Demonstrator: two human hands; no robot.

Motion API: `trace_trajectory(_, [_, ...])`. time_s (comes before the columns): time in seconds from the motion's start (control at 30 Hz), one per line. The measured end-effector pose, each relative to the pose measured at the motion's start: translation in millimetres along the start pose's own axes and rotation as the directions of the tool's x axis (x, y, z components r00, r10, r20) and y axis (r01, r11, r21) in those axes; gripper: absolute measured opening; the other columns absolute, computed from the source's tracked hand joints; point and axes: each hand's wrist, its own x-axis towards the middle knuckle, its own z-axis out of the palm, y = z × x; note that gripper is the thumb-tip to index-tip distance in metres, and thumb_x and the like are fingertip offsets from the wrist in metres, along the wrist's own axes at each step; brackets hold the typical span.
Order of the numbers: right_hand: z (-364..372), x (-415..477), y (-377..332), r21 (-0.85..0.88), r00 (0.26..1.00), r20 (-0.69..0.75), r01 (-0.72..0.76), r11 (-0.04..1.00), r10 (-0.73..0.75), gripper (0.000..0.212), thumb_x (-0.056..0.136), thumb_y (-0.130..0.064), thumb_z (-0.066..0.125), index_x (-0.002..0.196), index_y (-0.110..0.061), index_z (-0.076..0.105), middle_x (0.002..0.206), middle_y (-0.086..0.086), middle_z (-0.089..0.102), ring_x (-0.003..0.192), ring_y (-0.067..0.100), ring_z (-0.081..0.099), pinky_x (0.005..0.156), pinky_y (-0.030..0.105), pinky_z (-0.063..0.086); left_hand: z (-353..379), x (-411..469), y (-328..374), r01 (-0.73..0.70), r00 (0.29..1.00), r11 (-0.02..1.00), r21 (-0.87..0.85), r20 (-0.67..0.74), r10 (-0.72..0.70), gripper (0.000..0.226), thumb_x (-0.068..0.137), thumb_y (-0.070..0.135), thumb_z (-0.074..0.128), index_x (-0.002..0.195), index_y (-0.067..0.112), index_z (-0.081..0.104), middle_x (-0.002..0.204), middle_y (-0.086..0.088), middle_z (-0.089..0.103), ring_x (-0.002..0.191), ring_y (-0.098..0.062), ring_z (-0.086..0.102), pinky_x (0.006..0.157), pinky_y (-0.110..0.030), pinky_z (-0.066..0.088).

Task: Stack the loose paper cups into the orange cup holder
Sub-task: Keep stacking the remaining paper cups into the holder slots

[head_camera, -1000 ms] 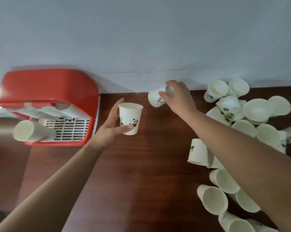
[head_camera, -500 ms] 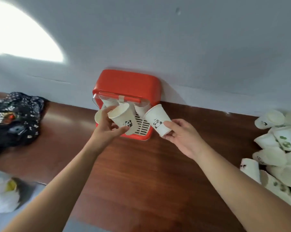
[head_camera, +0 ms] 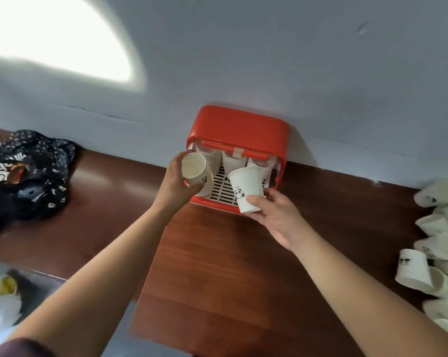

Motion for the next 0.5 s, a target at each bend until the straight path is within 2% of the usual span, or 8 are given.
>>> trace_trajectory(0.07, [5,4,4,-0.020,1.000,-0.022,0.007,1.000,-0.007,0.045,0.083,-0.015,0.076,0.122,-0.006,0.057,0.123,0.017,0.064,0.112,0.026,0.066,0.099,0.046,0.052,2,3,-5,-0.035,0.999,0.999,0.028,0.008,0.034,0.088,0.074,0.019,0.081,0.146,0.030,0.032,0.135,0.008,0.041,0.125,-0.015,0.043,0.105,-0.045,0.046])
trace_trajectory(0.13, [10,8,7,-0.071,0.999,-0.041,0.018,0.997,-0.021,0.054,0.075,-0.023,0.080,0.122,-0.009,0.057,0.122,0.015,0.064,0.111,0.025,0.066,0.098,0.045,0.053,4,6,-8,-0.050,0.999,0.995,0.092,0.022,0.048,0.089,0.075,0.022,0.080,0.149,0.026,0.031,0.139,-0.001,0.043,0.128,-0.021,0.041,0.108,-0.045,0.041])
trace_trajectory(0.27, [28,17,13,-0.302,0.993,-0.082,0.062,0.951,-0.090,0.064,0.067,-0.041,0.081,0.123,-0.023,0.057,0.120,0.001,0.065,0.109,0.019,0.066,0.095,0.043,0.054,-4,8,-17,-0.059,0.981,0.945,0.322,0.196,-0.006,0.102,0.076,0.041,0.076,0.156,0.032,0.013,0.145,-0.009,0.034,0.135,-0.032,0.030,0.112,-0.048,0.028])
trace_trajectory(0.33, [39,22,13,-0.422,0.986,-0.101,0.080,0.903,-0.135,0.070,0.063,-0.046,0.080,0.126,-0.026,0.056,0.118,-0.003,0.064,0.108,0.017,0.064,0.094,0.042,0.054,-12,2,-18,-0.124,0.984,0.932,0.340,0.167,0.070,0.092,0.081,0.042,0.071,0.155,0.033,0.017,0.144,-0.006,0.033,0.135,-0.028,0.030,0.113,-0.047,0.027])
trace_trajectory(0.37, [44,24,11,-0.475,0.982,-0.098,0.097,0.874,-0.162,0.068,0.067,-0.044,0.080,0.127,-0.026,0.056,0.118,-0.005,0.063,0.108,0.014,0.062,0.093,0.039,0.053,-17,-2,-16,-0.137,0.987,0.949,0.284,0.118,0.107,0.082,0.085,0.042,0.069,0.153,0.030,0.025,0.143,-0.004,0.035,0.134,-0.023,0.034,0.114,-0.043,0.030])
trace_trajectory(0.43, [56,29,6,-0.556,0.976,-0.062,0.141,0.819,-0.211,0.061,0.076,-0.037,0.079,0.130,-0.025,0.054,0.119,-0.008,0.061,0.108,0.010,0.059,0.090,0.032,0.051,-31,-7,-7,-0.055,0.992,0.998,-0.011,0.112,0.055,0.063,0.089,0.044,0.068,0.143,0.026,0.043,0.136,0.001,0.048,0.125,-0.014,0.049,0.109,-0.035,0.041])
trace_trajectory(0.5, [67,37,0,-0.599,0.971,-0.010,0.185,0.779,-0.238,0.063,0.077,-0.034,0.080,0.133,-0.025,0.052,0.121,-0.009,0.061,0.109,0.009,0.059,0.089,0.028,0.050,-42,-6,3,0.103,0.958,0.943,-0.315,0.288,-0.009,0.058,0.086,0.051,0.069,0.135,0.022,0.054,0.123,-0.003,0.064,0.111,-0.016,0.064,0.102,-0.039,0.051])
